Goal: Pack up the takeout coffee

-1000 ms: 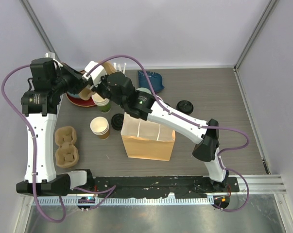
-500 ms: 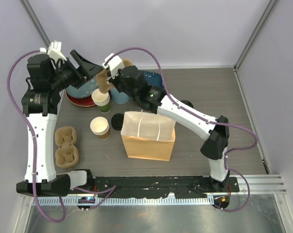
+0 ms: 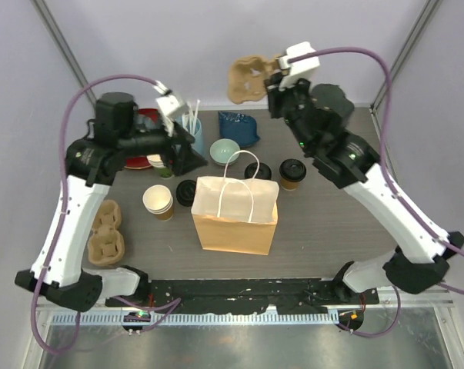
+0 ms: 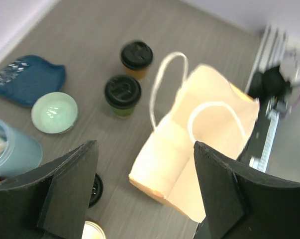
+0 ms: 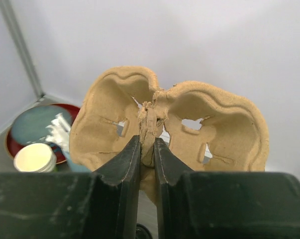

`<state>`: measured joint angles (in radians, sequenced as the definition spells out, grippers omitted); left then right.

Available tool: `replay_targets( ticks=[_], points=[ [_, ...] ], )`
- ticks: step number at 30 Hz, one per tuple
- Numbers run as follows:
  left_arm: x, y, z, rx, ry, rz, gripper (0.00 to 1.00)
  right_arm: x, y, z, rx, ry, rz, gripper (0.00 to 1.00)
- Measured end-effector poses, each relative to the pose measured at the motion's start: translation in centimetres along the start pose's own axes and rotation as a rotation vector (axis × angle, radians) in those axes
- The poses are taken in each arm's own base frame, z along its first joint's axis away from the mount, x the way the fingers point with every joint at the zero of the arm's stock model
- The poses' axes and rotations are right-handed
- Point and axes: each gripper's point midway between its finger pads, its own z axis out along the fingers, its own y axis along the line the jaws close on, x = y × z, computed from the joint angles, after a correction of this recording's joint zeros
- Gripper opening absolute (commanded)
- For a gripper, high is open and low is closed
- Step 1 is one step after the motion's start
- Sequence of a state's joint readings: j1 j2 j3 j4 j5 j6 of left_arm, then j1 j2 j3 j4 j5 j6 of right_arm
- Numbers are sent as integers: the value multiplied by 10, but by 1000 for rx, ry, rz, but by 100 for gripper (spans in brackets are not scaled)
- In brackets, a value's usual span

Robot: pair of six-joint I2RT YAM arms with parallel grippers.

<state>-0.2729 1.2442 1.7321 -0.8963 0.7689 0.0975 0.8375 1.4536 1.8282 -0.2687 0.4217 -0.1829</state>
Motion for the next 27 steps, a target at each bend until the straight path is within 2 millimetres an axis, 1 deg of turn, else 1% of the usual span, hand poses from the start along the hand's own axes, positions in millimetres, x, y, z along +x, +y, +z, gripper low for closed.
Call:
replay_targets(
  ticks=[1, 3, 4, 5, 6, 8, 12, 13, 15, 17, 19, 20, 21, 23, 24, 26, 27],
  points=[
    [6, -9, 9, 32, 37, 45, 87, -2, -18, -10, 36, -4, 6, 1],
    [25, -22, 29, 99, 130, 130, 90, -2, -46, -27, 91, -5, 17, 1],
    [34, -25, 38, 132, 175, 172, 92, 0, -54, -33, 105, 1, 21, 1],
    [47, -21, 45, 146, 235, 205, 93, 4, -63, -37, 118, 12, 22, 1],
    [53, -21, 50, 160, 262, 220, 93, 9, -68, -39, 120, 29, 24, 1],
    [70, -9, 62, 172, 347, 262, 93, 23, -77, -40, 125, 72, 26, 1],
    [105, 13, 80, 188, 482, 303, 92, 61, -85, -37, 125, 188, 17, 1],
    [110, 16, 81, 190, 499, 315, 91, 72, -85, -38, 120, 220, 13, 1],
    [119, 20, 83, 196, 525, 341, 87, 85, -82, -39, 105, 261, 11, 1],
    [123, 22, 82, 207, 540, 368, 84, 91, -79, -40, 89, 279, 16, 1],
    [128, 20, 81, 227, 552, 386, 80, 92, -76, -40, 73, 285, 21, 1],
    [131, 18, 80, 241, 560, 385, 77, 93, -74, -40, 66, 286, 24, 1],
    [134, 15, 79, 258, 567, 383, 69, 93, -73, -40, 59, 288, 27, 1],
    [142, 11, 78, 285, 579, 369, 62, 94, -70, -41, 43, 293, 37, 1],
    [147, 9, 77, 296, 590, 357, 52, 95, -68, -41, 36, 297, 42, 1],
    [157, 5, 76, 320, 609, 333, 41, 97, -65, -44, 17, 310, 51, 1],
    [160, 3, 75, 325, 616, 319, 24, 98, -64, -45, 10, 315, 57, 1]
  ],
)
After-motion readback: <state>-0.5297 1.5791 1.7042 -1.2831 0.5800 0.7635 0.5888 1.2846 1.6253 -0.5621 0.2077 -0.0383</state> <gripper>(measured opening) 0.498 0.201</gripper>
